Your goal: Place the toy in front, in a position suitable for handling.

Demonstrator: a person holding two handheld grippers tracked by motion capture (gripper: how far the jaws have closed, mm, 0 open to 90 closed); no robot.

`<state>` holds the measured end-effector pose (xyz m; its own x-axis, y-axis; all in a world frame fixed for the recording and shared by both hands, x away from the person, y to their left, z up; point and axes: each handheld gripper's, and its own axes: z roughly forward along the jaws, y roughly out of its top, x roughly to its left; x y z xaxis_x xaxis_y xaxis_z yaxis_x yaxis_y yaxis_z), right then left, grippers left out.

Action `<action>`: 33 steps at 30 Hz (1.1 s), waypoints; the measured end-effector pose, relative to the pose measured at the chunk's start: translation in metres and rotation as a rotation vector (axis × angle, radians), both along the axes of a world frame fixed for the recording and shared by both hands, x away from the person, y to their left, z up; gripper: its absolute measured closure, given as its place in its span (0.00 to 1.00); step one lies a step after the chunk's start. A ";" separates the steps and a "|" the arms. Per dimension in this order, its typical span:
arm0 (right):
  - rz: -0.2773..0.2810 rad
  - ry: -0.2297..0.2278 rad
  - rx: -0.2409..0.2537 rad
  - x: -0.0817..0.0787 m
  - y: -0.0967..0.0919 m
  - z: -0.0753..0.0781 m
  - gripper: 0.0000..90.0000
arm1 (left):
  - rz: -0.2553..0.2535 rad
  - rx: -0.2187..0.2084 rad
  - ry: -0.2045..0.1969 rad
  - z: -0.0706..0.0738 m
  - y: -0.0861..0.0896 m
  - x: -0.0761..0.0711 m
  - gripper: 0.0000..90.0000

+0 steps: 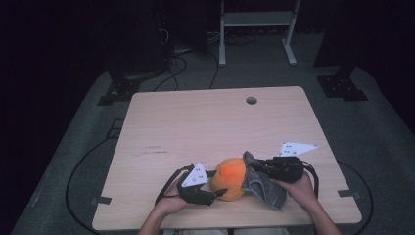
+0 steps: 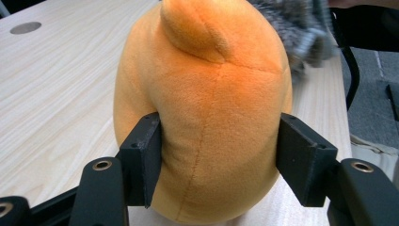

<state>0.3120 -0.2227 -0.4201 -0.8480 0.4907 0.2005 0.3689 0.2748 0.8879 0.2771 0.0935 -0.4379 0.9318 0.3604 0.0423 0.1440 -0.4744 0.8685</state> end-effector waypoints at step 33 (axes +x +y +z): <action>0.181 0.031 0.119 -0.006 0.014 0.019 0.90 | -0.072 0.077 -0.084 -0.003 -0.010 -0.010 0.34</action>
